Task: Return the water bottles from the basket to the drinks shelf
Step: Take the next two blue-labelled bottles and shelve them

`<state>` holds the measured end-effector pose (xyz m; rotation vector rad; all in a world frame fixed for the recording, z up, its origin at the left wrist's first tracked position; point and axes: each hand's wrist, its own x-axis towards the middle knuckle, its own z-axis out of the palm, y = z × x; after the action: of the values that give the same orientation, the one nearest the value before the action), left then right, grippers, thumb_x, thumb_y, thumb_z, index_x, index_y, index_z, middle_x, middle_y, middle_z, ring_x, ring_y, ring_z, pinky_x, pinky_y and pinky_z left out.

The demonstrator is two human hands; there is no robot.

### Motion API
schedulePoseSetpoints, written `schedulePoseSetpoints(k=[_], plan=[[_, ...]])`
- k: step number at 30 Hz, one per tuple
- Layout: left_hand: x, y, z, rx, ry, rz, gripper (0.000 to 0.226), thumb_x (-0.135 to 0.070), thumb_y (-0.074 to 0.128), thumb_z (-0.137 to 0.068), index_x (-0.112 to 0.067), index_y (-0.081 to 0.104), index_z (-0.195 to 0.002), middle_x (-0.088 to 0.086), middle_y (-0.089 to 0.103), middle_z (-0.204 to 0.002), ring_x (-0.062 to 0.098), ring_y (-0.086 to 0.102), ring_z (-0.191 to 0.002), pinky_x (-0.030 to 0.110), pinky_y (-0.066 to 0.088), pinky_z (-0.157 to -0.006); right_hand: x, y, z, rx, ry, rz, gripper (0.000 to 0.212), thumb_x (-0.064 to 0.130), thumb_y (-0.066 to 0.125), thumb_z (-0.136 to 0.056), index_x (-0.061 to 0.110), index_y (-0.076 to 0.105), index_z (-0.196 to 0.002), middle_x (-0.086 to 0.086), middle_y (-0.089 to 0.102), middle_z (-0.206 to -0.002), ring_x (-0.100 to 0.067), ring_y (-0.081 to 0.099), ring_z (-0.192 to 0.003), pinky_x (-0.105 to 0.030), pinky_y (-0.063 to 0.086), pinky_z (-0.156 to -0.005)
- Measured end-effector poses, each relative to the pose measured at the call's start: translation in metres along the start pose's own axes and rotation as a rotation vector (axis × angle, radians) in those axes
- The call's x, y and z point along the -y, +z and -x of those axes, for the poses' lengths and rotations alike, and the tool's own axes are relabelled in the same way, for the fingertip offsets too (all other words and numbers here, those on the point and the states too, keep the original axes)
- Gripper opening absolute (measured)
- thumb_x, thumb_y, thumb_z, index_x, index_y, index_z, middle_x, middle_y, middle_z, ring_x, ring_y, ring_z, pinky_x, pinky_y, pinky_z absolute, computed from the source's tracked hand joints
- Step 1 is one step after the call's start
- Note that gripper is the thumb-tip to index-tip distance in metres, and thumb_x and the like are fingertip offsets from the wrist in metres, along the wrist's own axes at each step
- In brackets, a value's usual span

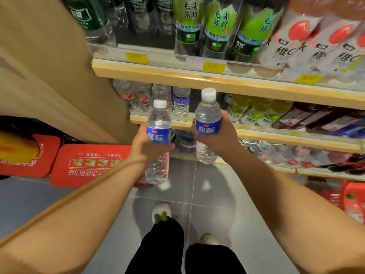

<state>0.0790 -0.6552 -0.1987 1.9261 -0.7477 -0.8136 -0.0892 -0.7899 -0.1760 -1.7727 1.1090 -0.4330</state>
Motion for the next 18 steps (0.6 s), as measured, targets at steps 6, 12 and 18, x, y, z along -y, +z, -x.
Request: schedulePoseSetpoints(k=[6, 12, 18], plan=[[0.066, 0.052, -0.043, 0.027, 0.053, 0.196, 0.036, 0.008, 0.076, -0.069, -0.004, 0.061, -0.099, 0.001, 0.069, -0.079, 0.009, 0.064, -0.071, 0.026, 0.051, -0.061, -0.083, 0.041, -0.035, -0.22, -0.065, -0.09, 0.062, 0.01, 0.083, -0.057, 0.015, 0.049, -0.108, 0.018, 0.052, -0.08, 0.019, 0.054, -0.076, -0.001, 0.041, -0.061], [0.129, 0.099, -0.082, -0.136, 0.104, 0.153, 0.07, -0.009, 0.088, -0.059, -0.008, 0.052, -0.119, 0.008, 0.069, -0.103, 0.018, 0.066, -0.087, 0.036, 0.055, -0.08, -0.16, 0.067, -0.065, -0.163, -0.094, -0.19, 0.065, 0.009, 0.083, -0.057, 0.019, 0.048, -0.111, 0.0, 0.067, -0.091, -0.007, 0.066, -0.076, -0.026, 0.055, -0.068], [0.156, 0.117, -0.129, -0.186, 0.278, 0.104, 0.082, -0.014, 0.089, -0.062, -0.012, 0.044, -0.131, 0.0, 0.064, -0.115, 0.006, 0.063, -0.094, 0.015, 0.049, -0.08, -0.178, 0.075, -0.086, -0.248, -0.321, -0.195, 0.063, 0.011, 0.084, -0.061, 0.03, 0.04, -0.103, 0.02, 0.056, -0.086, 0.021, 0.054, -0.066, 0.0, 0.04, -0.054]])
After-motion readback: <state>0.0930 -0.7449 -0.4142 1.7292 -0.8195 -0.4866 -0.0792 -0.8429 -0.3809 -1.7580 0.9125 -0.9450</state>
